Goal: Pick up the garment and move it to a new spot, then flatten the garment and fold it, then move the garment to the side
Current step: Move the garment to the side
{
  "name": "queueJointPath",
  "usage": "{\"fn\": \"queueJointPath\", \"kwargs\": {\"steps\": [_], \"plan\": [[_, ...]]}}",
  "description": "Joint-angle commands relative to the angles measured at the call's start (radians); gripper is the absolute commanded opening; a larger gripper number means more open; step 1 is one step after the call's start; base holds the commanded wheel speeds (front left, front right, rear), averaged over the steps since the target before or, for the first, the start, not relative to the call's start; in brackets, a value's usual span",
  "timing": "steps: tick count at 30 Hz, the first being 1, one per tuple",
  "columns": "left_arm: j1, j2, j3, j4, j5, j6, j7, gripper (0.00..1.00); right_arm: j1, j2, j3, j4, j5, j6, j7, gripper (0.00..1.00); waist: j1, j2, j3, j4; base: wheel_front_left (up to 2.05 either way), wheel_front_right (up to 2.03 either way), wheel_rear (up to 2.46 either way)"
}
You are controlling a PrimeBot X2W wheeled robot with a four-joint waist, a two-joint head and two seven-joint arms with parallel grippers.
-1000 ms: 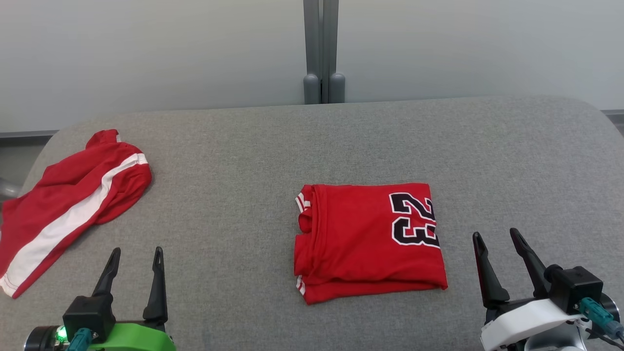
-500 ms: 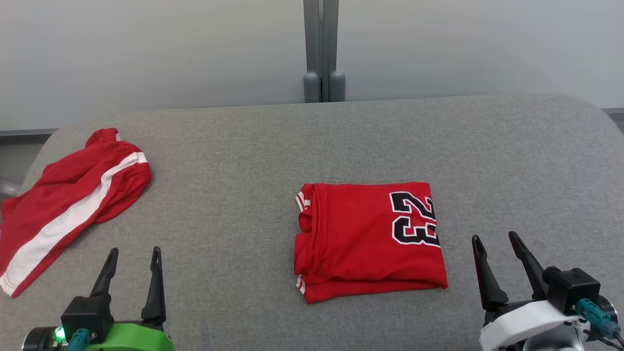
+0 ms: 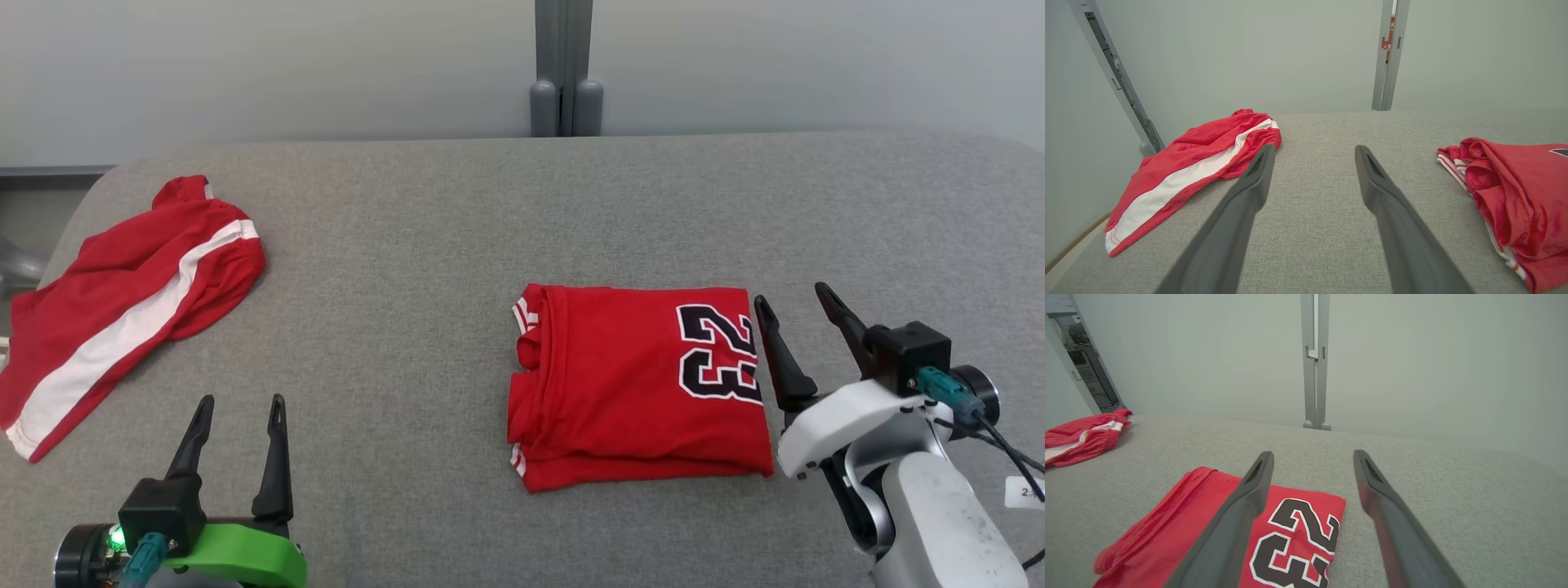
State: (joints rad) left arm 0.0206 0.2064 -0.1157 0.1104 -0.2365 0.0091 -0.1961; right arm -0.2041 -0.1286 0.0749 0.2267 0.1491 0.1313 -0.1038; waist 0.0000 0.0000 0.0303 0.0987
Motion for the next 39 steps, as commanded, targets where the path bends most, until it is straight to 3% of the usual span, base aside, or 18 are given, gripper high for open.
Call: {"fn": "queueJointPath", "kwargs": {"steps": [1, 22, 23, 25, 32, 39], "plan": [[-0.022, -0.001, -0.001, 0.007, -0.004, 0.000, -0.009, 1.00, -0.029, -0.006, -0.002, 0.034, -0.011, -0.001, 0.007, 1.00, 0.0000, 0.0000, 0.030, 0.025, 0.00, 0.00, 0.00], [-0.138, -0.027, -0.034, 0.071, 0.001, -0.007, -0.053, 1.00, -0.244, 0.020, -0.023, 0.620, -0.009, -0.001, -0.053, 1.00, 0.0000, 0.0000, 0.185, 0.070, 0.00, 0.00, 0.00], [-0.140, -0.028, -0.035, 0.074, 0.001, -0.007, -0.054, 1.00, -0.242, 0.028, -0.022, 0.638, 0.003, -0.001, -0.054, 0.91, 0.0000, 0.0000, 0.187, 0.070, 0.00, 0.00, 0.00], [-0.144, -0.029, -0.036, 0.079, 0.000, -0.007, -0.056, 1.00, -0.244, 0.044, -0.011, 0.671, 0.032, -0.001, -0.059, 0.00, 0.0000, 0.0000, 0.187, 0.069, 0.00, 0.00, 0.00], [-0.156, -0.033, -0.034, 0.080, -0.005, -0.004, -0.062, 1.00, -0.338, 0.012, 0.044, 0.704, 0.049, -0.002, -0.091, 0.00, 0.0000, 0.0000, 0.216, 0.045, 0.00, 0.00, 0.00], [-0.199, -0.032, -0.034, 0.058, 0.004, -0.008, -0.068, 1.00, -0.516, -0.102, 0.124, 0.691, 0.026, -0.002, -0.077, 0.00, 0.0000, 0.0000, 0.332, -0.006, 0.00, 0.00, 0.00]]}}
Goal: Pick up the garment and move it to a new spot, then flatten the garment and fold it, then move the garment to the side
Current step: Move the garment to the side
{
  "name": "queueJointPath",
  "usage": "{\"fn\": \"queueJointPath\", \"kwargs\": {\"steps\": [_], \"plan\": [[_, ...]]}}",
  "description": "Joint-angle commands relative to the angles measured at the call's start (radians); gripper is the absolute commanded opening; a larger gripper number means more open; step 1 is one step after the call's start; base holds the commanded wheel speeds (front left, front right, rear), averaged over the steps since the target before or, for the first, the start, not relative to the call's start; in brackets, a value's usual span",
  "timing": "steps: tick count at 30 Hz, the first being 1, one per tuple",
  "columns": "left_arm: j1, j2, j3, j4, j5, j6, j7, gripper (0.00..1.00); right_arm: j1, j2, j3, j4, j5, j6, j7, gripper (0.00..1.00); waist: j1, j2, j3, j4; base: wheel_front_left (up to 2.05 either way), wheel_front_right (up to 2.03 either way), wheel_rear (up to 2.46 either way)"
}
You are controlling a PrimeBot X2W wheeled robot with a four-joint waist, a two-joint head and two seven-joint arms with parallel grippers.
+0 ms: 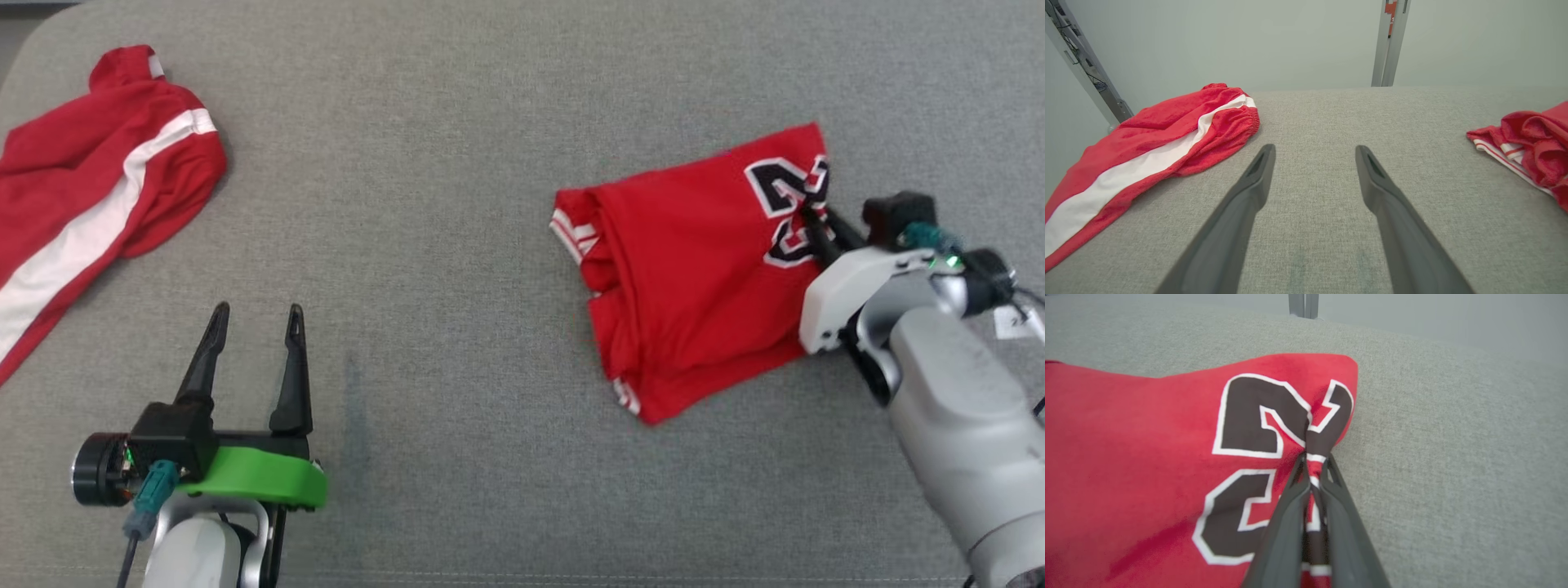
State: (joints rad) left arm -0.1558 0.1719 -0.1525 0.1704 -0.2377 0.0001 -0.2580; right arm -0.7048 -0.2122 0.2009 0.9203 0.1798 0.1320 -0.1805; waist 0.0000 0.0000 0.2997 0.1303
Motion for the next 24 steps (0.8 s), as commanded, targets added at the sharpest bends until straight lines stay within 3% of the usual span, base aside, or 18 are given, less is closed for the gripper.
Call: {"fn": "queueJointPath", "kwargs": {"steps": [1, 12, 24], "plan": [[-0.032, 0.005, 0.005, -0.009, 0.007, 0.001, -0.007, 1.00, -0.046, -0.042, 0.010, -0.007, -0.007, -0.003, 0.006, 0.00, 0.0000, 0.0000, 0.086, -0.048, 0.00, 0.00, 0.00], [-0.158, 0.038, -0.007, -0.062, 0.045, -0.013, -0.006, 1.00, -0.293, -0.354, 0.104, -0.079, 0.060, -0.002, 0.086, 0.00, 0.0000, 0.0000, 0.319, -0.164, 0.00, 0.00, 0.00], [-0.220, 0.083, -0.022, -0.153, 0.080, -0.010, 0.027, 1.00, -0.391, -0.616, 0.108, -0.184, 0.212, -0.002, 0.161, 0.00, 0.0000, 0.0000, 0.426, -0.237, 0.00, 0.00, 0.00]]}}
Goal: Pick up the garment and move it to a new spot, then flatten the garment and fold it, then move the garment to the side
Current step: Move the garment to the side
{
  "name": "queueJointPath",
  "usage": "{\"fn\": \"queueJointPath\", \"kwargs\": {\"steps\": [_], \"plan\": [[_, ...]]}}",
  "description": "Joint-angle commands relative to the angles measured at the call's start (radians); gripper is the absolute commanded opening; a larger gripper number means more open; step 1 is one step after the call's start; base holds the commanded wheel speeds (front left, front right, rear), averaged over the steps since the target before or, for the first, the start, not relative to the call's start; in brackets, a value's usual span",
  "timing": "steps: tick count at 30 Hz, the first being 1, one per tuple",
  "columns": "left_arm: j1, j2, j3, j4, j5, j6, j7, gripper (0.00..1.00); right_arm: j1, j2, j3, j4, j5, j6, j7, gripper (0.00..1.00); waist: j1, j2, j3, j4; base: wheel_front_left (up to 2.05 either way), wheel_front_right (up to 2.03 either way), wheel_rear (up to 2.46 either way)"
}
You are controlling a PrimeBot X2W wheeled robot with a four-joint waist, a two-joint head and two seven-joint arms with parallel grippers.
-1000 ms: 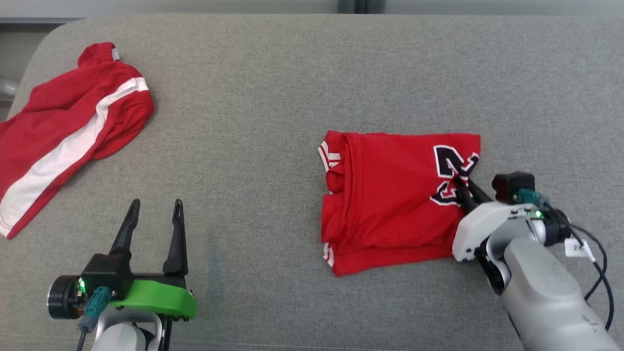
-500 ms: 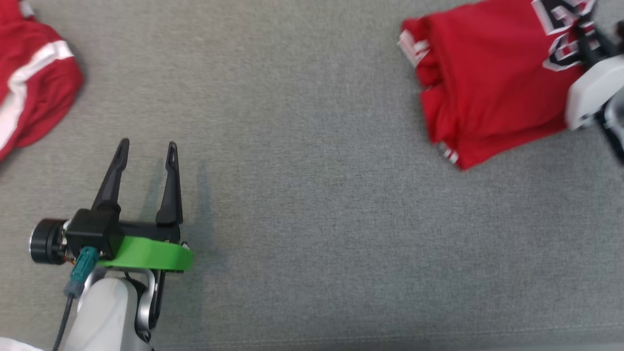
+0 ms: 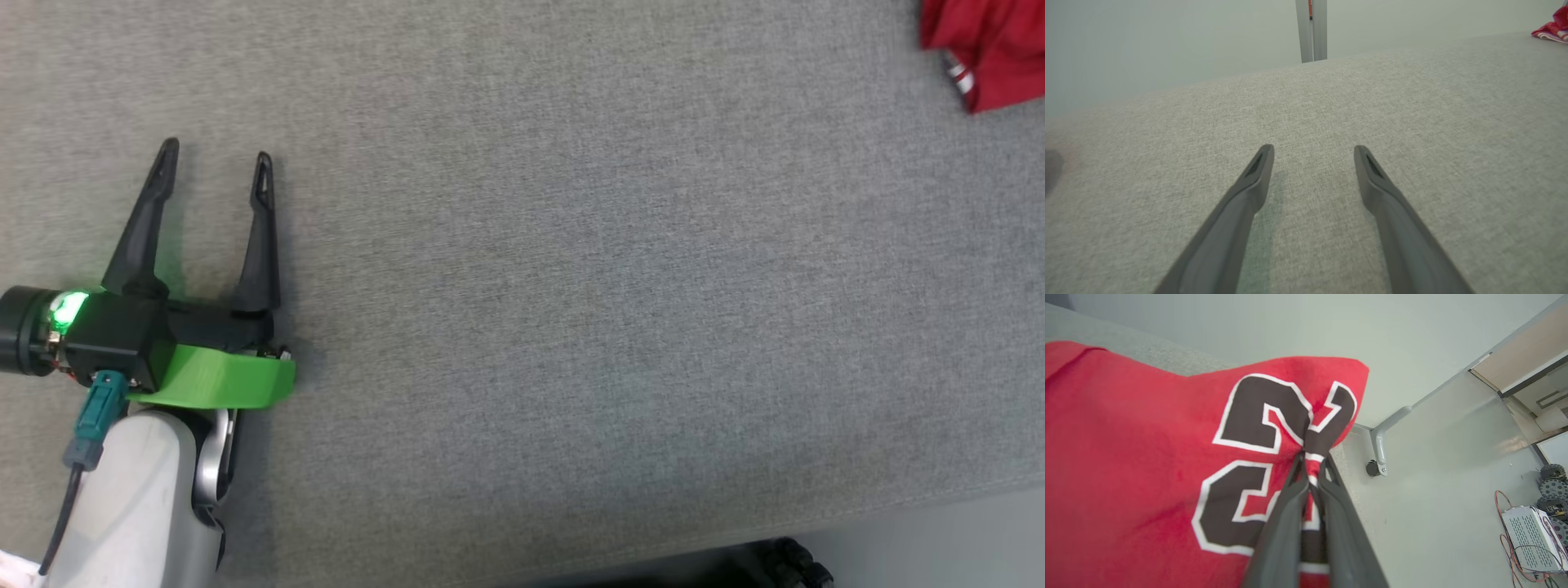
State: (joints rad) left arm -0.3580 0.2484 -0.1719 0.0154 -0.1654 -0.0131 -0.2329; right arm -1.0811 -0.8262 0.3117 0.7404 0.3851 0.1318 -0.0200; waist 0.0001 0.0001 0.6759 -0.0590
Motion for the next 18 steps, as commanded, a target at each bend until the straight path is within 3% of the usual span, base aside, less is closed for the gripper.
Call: {"fn": "queueJointPath", "kwargs": {"steps": [1, 8, 14, 15, 16, 17, 18], "plan": [[-0.018, 0.007, -0.006, -0.005, 0.009, 0.004, 0.004, 1.00, -0.013, -0.017, -0.008, -0.008, 0.017, -0.002, 0.007, 0.00, -0.0001, -0.0001, 0.051, -0.047, 0.00, 0.00, 0.00], [-0.004, 0.017, -0.016, -0.070, 0.018, 0.010, 0.028, 1.00, -0.014, -0.100, -0.018, -0.043, 0.065, -0.002, 0.030, 0.00, -0.0001, -0.0001, 0.065, -0.049, 0.00, 0.00, 0.00], [0.005, 0.018, -0.021, -0.103, 0.016, 0.020, 0.038, 1.00, -0.054, -0.118, -0.016, -0.026, 0.048, -0.002, 0.041, 0.00, -0.0001, -0.0001, 0.065, -0.042, 0.00, 0.00, 0.00], [0.007, 0.019, -0.020, -0.105, 0.014, 0.021, 0.037, 1.00, -0.067, -0.117, -0.016, -0.022, 0.039, -0.002, 0.035, 0.13, -0.0001, -0.0001, 0.064, -0.042, 0.00, 0.00, 0.00], [0.008, 0.019, -0.019, -0.106, 0.012, 0.021, 0.036, 1.00, -0.078, -0.115, -0.015, -0.018, 0.027, -0.002, 0.029, 0.50, -0.0001, -0.0001, 0.062, -0.041, 0.00, 0.00, 0.00], [0.009, 0.018, -0.021, -0.103, 0.010, 0.021, 0.033, 1.00, -0.086, -0.111, -0.014, -0.007, 0.015, -0.002, 0.027, 1.00, -0.0001, -0.0001, 0.057, -0.038, 0.00, 0.00, 0.00], [0.009, 0.018, -0.022, -0.100, 0.008, 0.020, 0.031, 1.00, -0.094, -0.105, -0.011, -0.002, 0.006, -0.002, 0.024, 1.00, -0.0001, -0.0001, 0.053, -0.036, 0.00, 0.00, 0.00]]}}
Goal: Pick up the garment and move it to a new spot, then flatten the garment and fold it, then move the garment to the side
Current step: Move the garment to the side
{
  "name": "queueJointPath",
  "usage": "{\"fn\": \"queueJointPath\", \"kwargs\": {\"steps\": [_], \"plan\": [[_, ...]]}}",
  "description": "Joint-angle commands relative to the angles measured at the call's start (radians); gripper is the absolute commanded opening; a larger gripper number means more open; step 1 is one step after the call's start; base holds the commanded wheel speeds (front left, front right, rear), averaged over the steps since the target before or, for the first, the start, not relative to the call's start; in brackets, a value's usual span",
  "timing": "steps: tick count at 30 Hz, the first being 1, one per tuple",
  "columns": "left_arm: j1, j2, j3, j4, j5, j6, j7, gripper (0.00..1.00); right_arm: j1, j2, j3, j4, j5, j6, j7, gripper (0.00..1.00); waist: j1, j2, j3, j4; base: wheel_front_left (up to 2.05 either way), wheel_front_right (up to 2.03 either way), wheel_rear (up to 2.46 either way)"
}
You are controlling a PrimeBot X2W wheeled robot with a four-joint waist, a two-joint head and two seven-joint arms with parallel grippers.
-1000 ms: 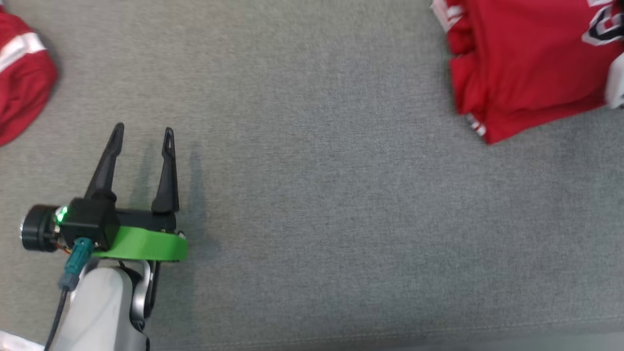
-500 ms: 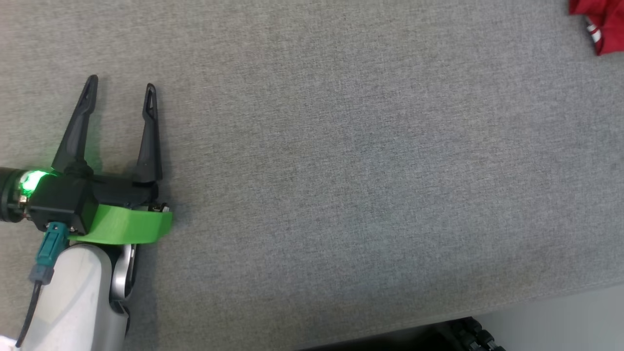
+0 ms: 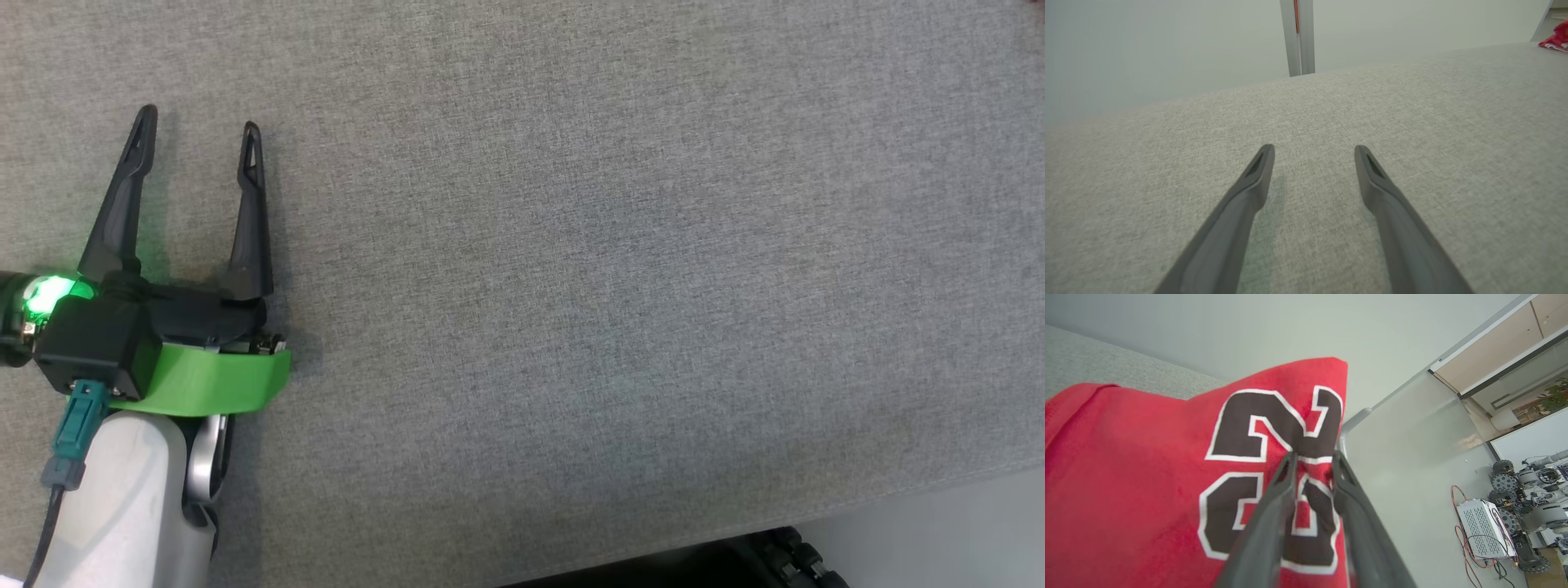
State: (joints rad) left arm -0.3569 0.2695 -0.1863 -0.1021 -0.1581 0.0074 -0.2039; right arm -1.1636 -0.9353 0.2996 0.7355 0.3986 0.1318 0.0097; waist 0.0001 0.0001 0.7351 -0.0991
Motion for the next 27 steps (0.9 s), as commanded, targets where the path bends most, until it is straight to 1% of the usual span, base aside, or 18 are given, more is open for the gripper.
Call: {"fn": "queueJointPath", "kwargs": {"steps": [1, 7, 14, 20, 23, 27], "plan": [[0.009, -0.006, -0.008, 0.021, -0.003, 0.000, -0.002, 1.00, -0.020, 0.012, 0.003, 0.007, -0.018, -0.002, -0.011, 1.00, -0.0001, -0.0001, -0.013, 0.007, 0.00, 0.00, 0.00], [0.029, -0.026, -0.005, 0.056, -0.023, 0.011, -0.027, 1.00, -0.037, 0.046, 0.025, 0.006, -0.067, -0.002, -0.071, 1.00, -0.0001, -0.0001, -0.078, 0.035, 0.00, 0.00, 0.00], [0.080, -0.053, 0.011, 0.119, -0.058, 0.022, -0.052, 1.00, 0.025, 0.135, 0.062, -0.033, -0.091, -0.002, -0.166, 1.00, -0.0001, -0.0001, -0.204, 0.084, 0.00, 0.00, 0.00], [0.151, -0.063, 0.035, 0.162, -0.075, 0.032, -0.060, 1.00, 0.142, 0.254, 0.056, -0.081, -0.096, -0.002, -0.234, 1.00, -0.0001, -0.0001, -0.334, 0.130, 0.00, 0.00, 0.00], [0.189, -0.063, 0.048, 0.177, -0.086, 0.035, -0.061, 1.00, 0.228, 0.327, 0.033, -0.113, -0.089, -0.002, -0.255, 1.00, -0.0001, -0.0001, -0.394, 0.145, 0.00, 0.00, 0.00], [0.232, -0.062, 0.062, 0.190, -0.095, 0.035, -0.061, 1.00, 0.340, 0.405, -0.011, -0.169, -0.103, -0.002, -0.268, 1.00, -0.0001, -0.0001, -0.453, 0.155, 0.00, 0.00, 0.00]]}}
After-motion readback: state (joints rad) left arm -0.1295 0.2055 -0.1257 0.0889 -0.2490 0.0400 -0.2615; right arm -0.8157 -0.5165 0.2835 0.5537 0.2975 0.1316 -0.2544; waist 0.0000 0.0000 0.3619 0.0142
